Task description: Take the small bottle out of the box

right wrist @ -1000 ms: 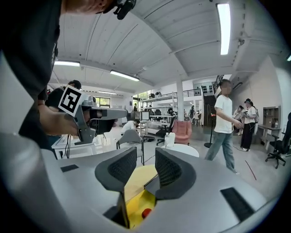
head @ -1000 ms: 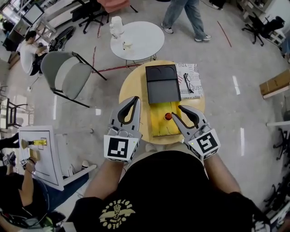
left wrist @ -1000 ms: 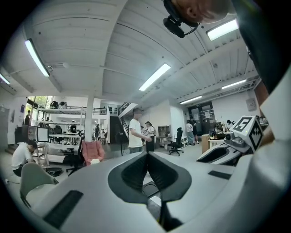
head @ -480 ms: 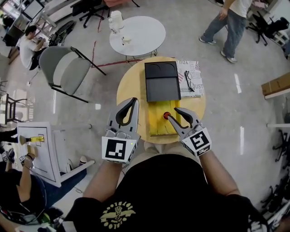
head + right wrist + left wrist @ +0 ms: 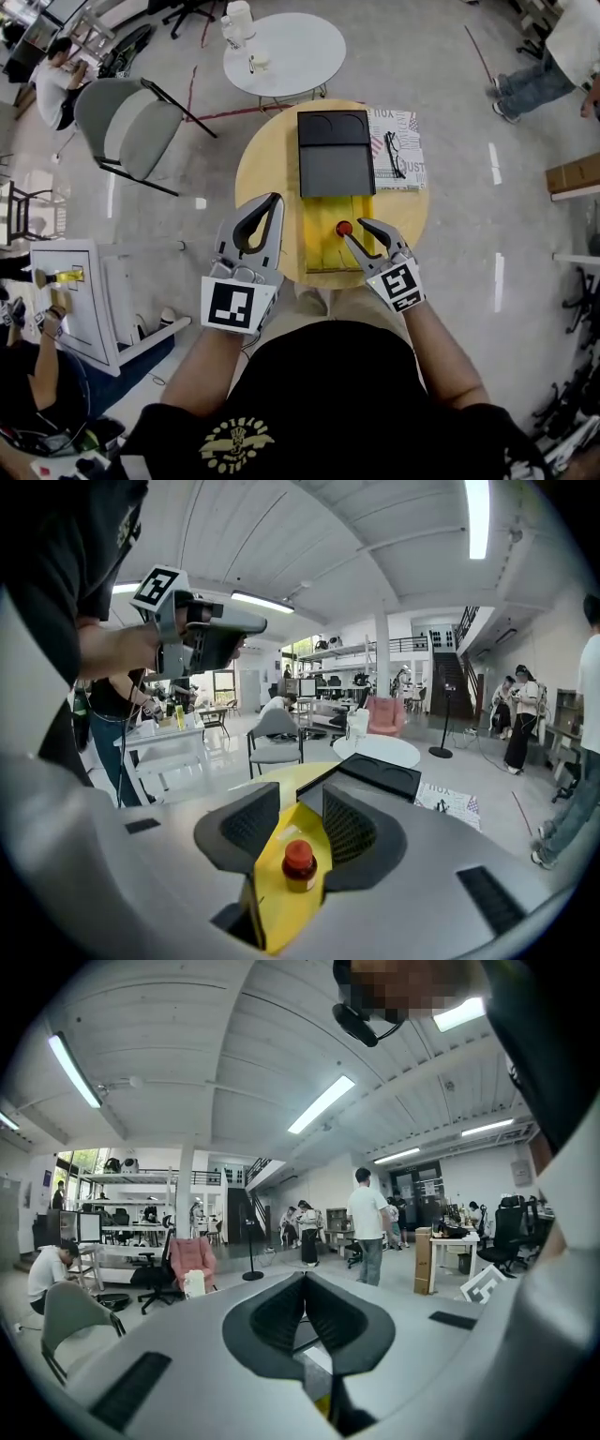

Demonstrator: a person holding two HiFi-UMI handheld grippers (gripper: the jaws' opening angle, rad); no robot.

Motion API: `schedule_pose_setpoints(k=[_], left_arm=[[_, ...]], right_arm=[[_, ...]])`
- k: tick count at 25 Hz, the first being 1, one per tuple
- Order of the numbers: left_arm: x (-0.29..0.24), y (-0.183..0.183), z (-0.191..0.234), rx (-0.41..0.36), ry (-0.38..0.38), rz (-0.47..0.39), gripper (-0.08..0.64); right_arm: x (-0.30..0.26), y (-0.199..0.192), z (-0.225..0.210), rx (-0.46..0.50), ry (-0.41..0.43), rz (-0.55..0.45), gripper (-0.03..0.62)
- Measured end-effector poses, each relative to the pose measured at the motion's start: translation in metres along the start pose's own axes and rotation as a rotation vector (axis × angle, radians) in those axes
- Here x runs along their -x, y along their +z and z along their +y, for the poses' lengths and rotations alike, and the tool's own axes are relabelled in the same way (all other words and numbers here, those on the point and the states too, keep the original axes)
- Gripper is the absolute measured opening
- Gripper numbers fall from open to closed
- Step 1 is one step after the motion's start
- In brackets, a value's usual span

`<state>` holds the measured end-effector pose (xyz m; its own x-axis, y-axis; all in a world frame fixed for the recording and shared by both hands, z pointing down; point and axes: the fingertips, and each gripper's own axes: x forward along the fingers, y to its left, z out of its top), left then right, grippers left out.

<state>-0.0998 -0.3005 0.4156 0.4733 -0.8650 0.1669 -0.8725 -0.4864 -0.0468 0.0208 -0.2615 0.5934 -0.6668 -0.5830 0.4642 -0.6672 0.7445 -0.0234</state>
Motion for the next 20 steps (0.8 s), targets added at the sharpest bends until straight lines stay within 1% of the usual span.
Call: schedule_pose_setpoints(k=[7,12,20], left_arm=[[-0.003,-0.011,-0.007,0.01,-0.004,0.016,0.017],[0.0,-0.024,-0.007,0.004,0.001,0.052,0.017],[0.004,-0.038,0.0,0.01,0.018,0.087,0.017]], right_arm=[[-0.018,-0.042,0.001,-0.033,0.017,0.044,0.167],[-0.035,-0.066,0.0,-0.016,0.039,0.087,0.181],[-0.058,-0.095,-0.001,0.004,0.046,0.136,0.178]])
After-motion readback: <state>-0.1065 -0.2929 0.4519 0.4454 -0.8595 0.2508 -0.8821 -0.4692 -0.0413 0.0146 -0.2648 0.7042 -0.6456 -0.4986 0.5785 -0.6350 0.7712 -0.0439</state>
